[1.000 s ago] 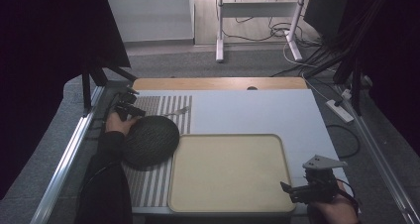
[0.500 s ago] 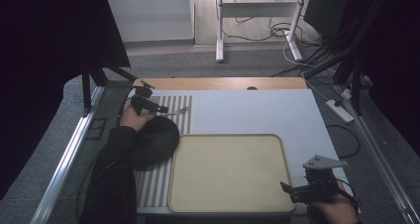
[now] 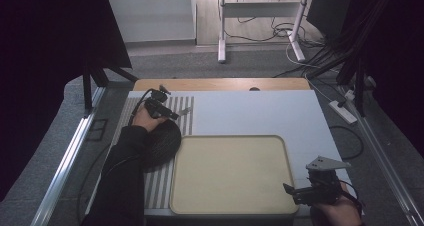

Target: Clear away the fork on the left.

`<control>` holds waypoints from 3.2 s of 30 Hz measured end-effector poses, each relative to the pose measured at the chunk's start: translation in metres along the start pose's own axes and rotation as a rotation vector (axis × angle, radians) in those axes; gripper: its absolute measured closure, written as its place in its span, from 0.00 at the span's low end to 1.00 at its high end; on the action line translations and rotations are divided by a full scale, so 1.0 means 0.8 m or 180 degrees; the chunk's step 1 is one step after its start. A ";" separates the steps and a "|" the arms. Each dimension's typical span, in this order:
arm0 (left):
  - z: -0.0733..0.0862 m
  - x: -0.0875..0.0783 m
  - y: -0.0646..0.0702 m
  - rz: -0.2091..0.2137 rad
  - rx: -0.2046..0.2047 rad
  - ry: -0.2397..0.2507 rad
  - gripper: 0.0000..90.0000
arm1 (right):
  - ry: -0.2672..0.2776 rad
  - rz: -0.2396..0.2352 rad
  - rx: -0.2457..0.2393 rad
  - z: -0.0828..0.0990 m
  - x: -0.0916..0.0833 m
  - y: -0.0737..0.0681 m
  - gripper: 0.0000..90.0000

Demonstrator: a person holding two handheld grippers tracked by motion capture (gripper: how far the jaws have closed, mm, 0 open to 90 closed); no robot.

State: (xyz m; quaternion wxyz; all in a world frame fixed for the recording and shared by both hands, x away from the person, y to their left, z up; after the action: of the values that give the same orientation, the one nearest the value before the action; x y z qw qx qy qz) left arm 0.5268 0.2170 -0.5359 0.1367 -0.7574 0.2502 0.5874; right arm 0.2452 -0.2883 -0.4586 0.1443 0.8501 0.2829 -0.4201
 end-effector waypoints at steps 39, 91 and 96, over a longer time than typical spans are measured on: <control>0.013 -0.036 -0.047 -0.0247 0.0532 -0.0082 0.96 | 0.0003 -0.0006 0.0002 0.000 0.000 0.000 0.00; 0.127 -0.103 0.078 0.0347 0.0327 0.0073 0.96 | -0.0001 0.0031 -0.0064 0.000 -0.001 -0.003 0.00; 0.144 -0.107 0.097 0.0415 0.0232 0.0101 0.96 | 0.0000 0.0030 -0.0070 0.000 -0.001 -0.003 0.00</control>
State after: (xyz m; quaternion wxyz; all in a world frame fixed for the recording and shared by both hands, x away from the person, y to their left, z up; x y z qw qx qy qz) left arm 0.3748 0.2286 -0.4782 0.1217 -0.7432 0.3224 0.5735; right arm 0.2431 -0.2867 -0.4579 0.1556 0.8498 0.2835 -0.4163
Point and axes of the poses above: each handheld gripper's, and its own axes: x roughly forward along the jaws, z roughly out of its underside, y roughly to its right, the point moved 1 cm from there along x, roughly forward along the jaws, and after that the axes turned 6 degrees about -y, right-handed, at the moved point
